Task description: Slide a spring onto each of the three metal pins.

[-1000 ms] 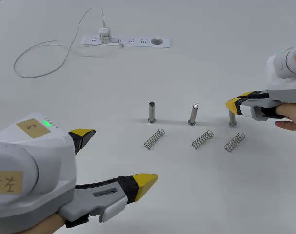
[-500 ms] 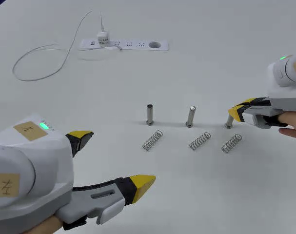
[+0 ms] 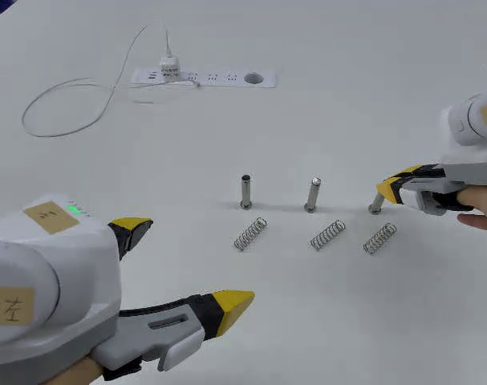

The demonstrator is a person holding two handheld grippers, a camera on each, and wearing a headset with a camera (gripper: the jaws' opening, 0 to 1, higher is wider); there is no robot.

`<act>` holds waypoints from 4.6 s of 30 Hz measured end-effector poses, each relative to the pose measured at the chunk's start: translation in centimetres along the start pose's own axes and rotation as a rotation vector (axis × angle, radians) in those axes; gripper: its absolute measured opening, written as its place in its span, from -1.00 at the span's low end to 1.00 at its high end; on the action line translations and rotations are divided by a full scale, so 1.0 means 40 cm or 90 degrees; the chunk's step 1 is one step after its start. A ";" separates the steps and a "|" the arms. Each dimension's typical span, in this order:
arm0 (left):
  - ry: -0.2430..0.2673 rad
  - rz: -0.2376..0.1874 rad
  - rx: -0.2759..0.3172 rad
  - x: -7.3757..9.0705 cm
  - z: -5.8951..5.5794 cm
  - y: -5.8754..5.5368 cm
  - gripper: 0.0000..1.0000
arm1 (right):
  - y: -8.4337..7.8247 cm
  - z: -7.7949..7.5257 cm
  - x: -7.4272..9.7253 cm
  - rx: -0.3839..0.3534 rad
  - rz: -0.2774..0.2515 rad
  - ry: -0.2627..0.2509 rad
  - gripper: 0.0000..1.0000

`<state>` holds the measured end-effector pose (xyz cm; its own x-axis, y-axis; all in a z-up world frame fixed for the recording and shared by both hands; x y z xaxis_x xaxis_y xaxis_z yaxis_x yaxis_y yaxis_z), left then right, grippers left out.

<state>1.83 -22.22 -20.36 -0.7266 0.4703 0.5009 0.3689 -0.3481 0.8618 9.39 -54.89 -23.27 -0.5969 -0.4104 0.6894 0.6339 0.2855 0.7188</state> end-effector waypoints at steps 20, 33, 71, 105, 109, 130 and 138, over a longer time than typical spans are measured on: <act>0.003 -0.004 0.000 0.007 0.003 0.005 0.65 | 0.012 0.021 0.032 0.002 -0.034 -0.003 -0.35; 0.000 -0.002 -0.009 0.000 0.005 0.013 0.61 | 0.004 0.038 0.069 -0.014 -0.064 0.008 0.01; -0.036 0.058 -0.029 -0.147 0.007 0.018 -0.05 | -0.080 0.172 0.114 0.005 -0.143 0.111 0.34; -0.069 0.138 -0.061 -0.292 -0.020 -0.041 -0.43 | -0.141 0.215 0.090 -0.016 -0.141 0.128 0.33; -0.072 0.140 -0.066 -0.300 -0.023 -0.041 -0.48 | -0.147 0.218 0.090 -0.022 -0.138 0.128 0.33; -0.057 0.126 -0.102 -0.310 -0.029 -0.039 -0.80 | -0.140 0.219 0.095 -0.067 -0.162 0.123 0.33; -0.041 0.080 -0.088 -0.285 -0.016 -0.028 -0.81 | -0.130 0.221 0.103 -0.086 -0.178 0.124 0.33</act>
<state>9.34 -27.70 -27.11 -0.6395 0.4661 0.6114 0.3680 -0.5127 0.7757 -0.69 -50.42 -23.39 -0.6594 -0.6176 0.4287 0.5265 0.0278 0.8497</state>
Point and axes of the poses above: the centre of the closed fingertips' face, and the gripper's own axes: x roughly backward along the fingers, z roughly to its left, y roughly out of its top, the point moved 10 cm from there along x, roughly backward along the fingers, and after that the axes turned 13 degrees about y, right-handed, at the moved point
